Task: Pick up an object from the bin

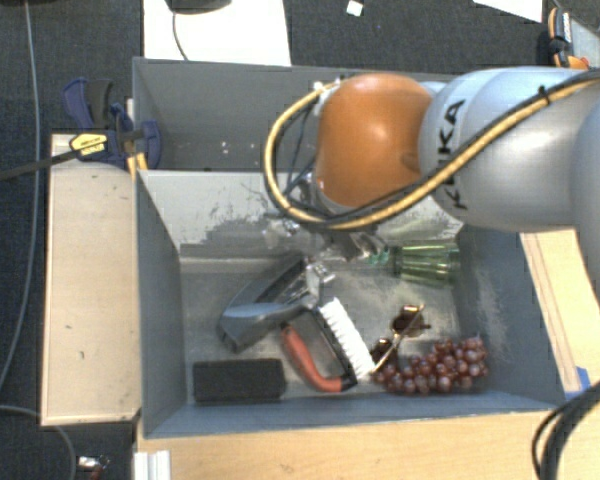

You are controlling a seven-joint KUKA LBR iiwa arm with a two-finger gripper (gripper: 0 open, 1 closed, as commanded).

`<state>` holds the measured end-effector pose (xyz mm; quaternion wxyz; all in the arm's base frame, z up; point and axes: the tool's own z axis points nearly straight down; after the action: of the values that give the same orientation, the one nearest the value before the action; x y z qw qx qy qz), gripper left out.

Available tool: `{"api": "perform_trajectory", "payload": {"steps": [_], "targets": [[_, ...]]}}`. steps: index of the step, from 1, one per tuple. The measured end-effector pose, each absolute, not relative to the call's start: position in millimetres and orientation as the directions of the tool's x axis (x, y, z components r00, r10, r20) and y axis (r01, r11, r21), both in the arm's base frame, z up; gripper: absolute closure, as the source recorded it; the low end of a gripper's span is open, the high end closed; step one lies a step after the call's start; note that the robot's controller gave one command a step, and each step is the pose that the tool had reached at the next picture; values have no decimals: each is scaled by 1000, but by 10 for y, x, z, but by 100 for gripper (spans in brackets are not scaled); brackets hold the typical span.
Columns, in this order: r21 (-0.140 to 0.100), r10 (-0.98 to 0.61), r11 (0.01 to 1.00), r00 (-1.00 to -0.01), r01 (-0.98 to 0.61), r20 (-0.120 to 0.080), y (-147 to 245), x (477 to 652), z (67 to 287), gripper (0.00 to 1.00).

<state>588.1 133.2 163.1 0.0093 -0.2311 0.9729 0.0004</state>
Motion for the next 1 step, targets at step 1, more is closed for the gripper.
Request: {"api": "perform_trajectory", "payload": {"steps": [1], "targets": [[1,-226,974,-974,-226,-9,951,5659,1000,0]]}}
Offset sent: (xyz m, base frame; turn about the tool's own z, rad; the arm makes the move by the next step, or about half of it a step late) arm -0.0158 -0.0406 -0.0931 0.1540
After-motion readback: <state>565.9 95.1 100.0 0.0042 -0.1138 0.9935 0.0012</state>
